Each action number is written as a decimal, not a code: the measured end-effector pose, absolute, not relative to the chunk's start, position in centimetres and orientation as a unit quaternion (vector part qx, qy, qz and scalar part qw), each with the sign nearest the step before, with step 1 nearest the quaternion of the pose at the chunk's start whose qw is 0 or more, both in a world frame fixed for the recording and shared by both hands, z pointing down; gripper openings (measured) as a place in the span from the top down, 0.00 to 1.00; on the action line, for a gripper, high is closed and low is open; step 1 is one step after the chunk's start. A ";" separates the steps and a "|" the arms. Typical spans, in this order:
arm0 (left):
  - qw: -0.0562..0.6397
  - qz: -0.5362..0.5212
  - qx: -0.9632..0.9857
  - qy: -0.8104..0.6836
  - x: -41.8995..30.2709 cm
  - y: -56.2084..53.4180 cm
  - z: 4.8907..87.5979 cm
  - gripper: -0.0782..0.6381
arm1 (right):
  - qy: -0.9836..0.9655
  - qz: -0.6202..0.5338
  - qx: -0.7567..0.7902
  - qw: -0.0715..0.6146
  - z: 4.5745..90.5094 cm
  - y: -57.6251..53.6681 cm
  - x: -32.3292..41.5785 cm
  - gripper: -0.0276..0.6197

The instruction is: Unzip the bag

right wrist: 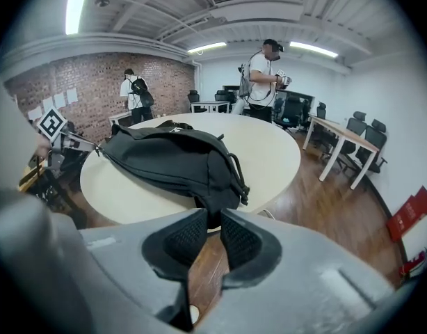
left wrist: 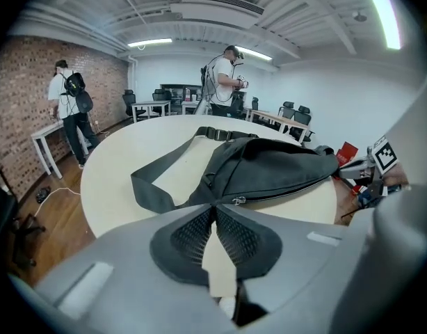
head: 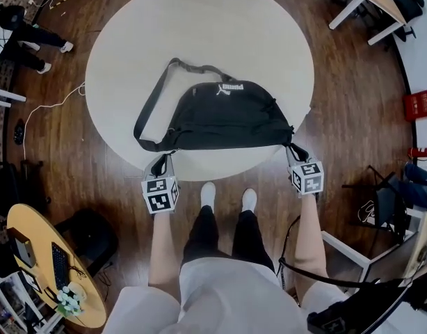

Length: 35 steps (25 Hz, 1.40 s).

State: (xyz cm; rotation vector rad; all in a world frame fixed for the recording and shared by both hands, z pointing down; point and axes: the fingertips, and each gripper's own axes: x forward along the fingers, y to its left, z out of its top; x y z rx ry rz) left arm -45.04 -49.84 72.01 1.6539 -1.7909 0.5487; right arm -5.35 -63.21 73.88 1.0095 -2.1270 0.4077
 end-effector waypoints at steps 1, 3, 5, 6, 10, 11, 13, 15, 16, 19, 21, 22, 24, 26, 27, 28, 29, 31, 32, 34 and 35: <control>0.317 0.206 0.632 -0.676 -45.2 -49.3 71.7 0.84 | -0.825 0.157 0.400 0.367 73.7 -63.0 -5.3 0.89; 0.319 0.200 0.636 -0.674 -45.7 -48.2 70.9 0.85 | -0.819 0.153 0.418 0.363 73.0 -62.3 -5.0 0.89; 0.320 0.194 0.634 -0.676 -46.6 -46.7 70.0 0.86 | -0.811 0.154 0.438 0.355 71.9 -61.1 -4.7 0.89; 0.319 0.191 0.635 -0.678 -46.9 -46.0 69.5 0.86 | -0.810 0.155 0.446 0.348 71.1 -60.4 -4.7 0.89; 0.291 0.163 0.657 -0.677 -46.5 -46.2 66.2 0.87 | -0.827 0.142 0.461 0.289 65.8 -58.0 -5.7 0.97; 0.280 0.153 0.665 -0.675 -45.8 -46.3 64.9 0.87 | -0.835 0.138 0.461 0.267 64.0 -57.2 -6.2 0.97; 0.255 0.129 0.687 -0.668 -44.0 -46.0 61.8 0.87 | -0.852 0.130 0.457 0.220 60.6 -54.7 -7.8 0.97; 0.225 0.102 0.709 -0.661 -41.6 -44.9 58.1 0.87 | -0.868 0.123 0.447 0.179 57.6 -51.5 -9.1 0.97; 0.210 0.088 0.718 -0.658 -40.0 -44.0 56.3 0.87 | -0.876 0.119 0.440 0.161 56.2 -49.6 -9.6 0.97; 0.158 0.051 0.743 -0.648 -34.3 -40.0 51.1 0.87 | -0.903 0.101 0.406 0.099 51.8 -43.8 -10.1 0.97; 0.121 0.034 0.755 -0.644 -30.2 -36.1 48.4 0.87 | -0.915 0.083 0.391 0.056 48.9 -39.2 -9.5 0.97; 0.104 0.026 0.758 -0.644 -28.1 -33.8 47.2 0.87 | -0.918 0.075 0.387 0.034 47.6 -36.8 -8.7 0.97; 0.075 0.010 0.760 -0.645 -24.0 -29.2 44.7 0.87 | -0.922 0.064 0.382 0.007 45.7 -32.0 -6.7 0.97; 0.054 0.005 0.760 -0.648 -20.0 -24.0 42.7 0.87 | -0.923 0.070 0.378 0.012 45.6 -27.1 -4.3 0.97; 0.048 0.009 0.759 -0.649 -18.1 -21.3 42.2 0.87 | -0.923 0.080 0.376 0.015 46.0 -24.7 -3.1 0.97; 0.044 0.013 0.757 -0.651 -16.2 -18.6 42.1 0.87 | -0.923 0.088 0.375 0.013 46.4 -22.5 -1.7 0.97; 0.042 0.016 0.757 -0.652 -14.5 -16.1 42.1 0.87 | -0.922 0.094 0.376 0.012 46.6 -20.4 -0.3 0.97; 0.034 0.013 0.757 -0.653 -11.8 -11.7 41.6 0.87 | -0.922 0.099 0.373 0.018 46.3 -16.5 1.7 0.97; 0.027 0.006 0.754 -0.656 -11.1 -9.7 40.8 0.87 | -0.924 0.098 0.368 0.019 45.6 -14.5 2.2 0.97; 0.009 -0.011 0.744 -0.668 -10.7 -6.5 38.6 0.87 | -0.928 0.080 0.364 0.011 43.2 -11.1 2.7 0.97; 0.000 -0.017 0.739 -0.674 -10.9 -5.7 37.5 0.87 | -0.927 0.065 0.369 0.006 41.8 -10.0 2.8 0.97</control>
